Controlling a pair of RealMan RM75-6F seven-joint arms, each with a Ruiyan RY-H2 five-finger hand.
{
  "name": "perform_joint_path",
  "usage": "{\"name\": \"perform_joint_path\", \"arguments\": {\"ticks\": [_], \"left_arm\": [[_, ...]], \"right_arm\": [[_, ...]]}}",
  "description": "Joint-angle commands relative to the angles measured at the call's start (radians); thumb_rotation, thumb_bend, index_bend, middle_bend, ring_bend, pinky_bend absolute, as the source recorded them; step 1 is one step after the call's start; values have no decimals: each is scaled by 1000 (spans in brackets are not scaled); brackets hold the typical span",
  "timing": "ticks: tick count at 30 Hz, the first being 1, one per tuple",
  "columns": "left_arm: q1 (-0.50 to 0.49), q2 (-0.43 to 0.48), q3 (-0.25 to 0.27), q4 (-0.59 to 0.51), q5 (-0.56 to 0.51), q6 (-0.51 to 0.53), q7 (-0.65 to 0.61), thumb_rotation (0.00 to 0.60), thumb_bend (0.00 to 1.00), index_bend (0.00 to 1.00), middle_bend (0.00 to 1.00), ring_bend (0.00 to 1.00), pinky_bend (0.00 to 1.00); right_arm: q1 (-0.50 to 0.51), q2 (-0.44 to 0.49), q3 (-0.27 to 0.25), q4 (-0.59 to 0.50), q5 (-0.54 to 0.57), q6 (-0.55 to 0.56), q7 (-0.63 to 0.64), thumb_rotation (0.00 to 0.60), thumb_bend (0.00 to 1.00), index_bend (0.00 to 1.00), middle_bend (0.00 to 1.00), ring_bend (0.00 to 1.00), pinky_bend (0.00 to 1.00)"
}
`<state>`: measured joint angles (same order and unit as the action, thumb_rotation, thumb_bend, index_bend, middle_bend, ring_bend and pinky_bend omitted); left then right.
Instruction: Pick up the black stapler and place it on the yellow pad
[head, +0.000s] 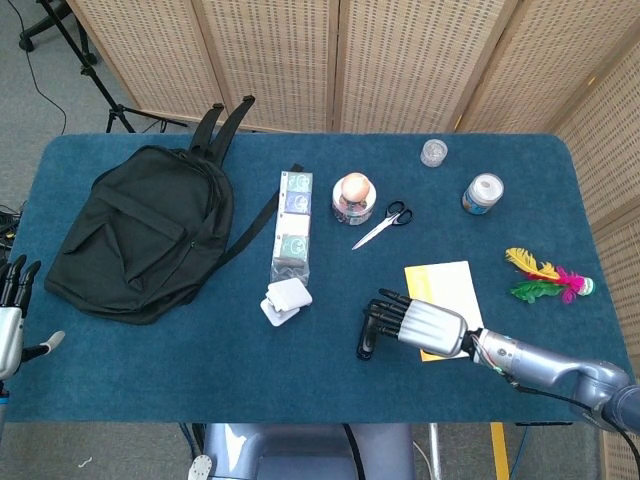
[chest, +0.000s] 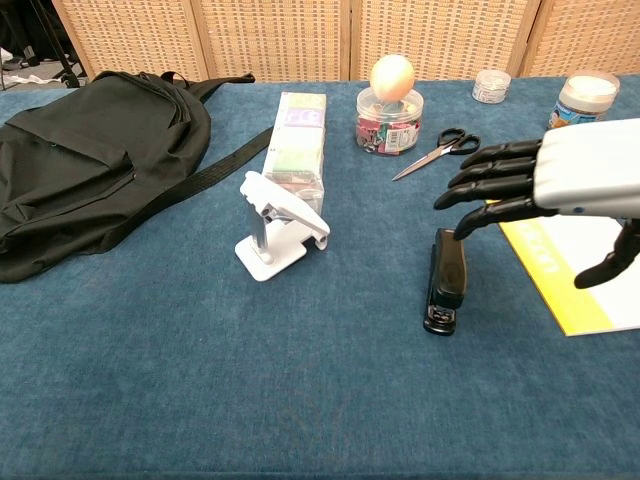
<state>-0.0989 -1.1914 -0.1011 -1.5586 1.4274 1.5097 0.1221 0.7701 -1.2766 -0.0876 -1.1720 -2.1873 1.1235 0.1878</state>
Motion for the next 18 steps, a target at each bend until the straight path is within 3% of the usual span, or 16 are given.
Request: {"name": "perform_joint_path", "arguments": {"ticks": [1,13,18], "left_arm": [[-2,0,-3,3,-11,-7,-2,600,0,0,0,0,0],[-8,1,-7,12,-29,-25,-10,600,0,0,0,0,0],[-9,1,-9,15,-36,-29,-15,600,0,0,0,0,0]], "right_arm": [[38,-32,1,-13,14,-41,-17,600,155,170,83,22,80],[112,-150,-12,52,79,-121,-47,600,202,188,105,41,90],[120,-186,-31,84,99,-99,-35,600,320,310,237,188,174]]}}
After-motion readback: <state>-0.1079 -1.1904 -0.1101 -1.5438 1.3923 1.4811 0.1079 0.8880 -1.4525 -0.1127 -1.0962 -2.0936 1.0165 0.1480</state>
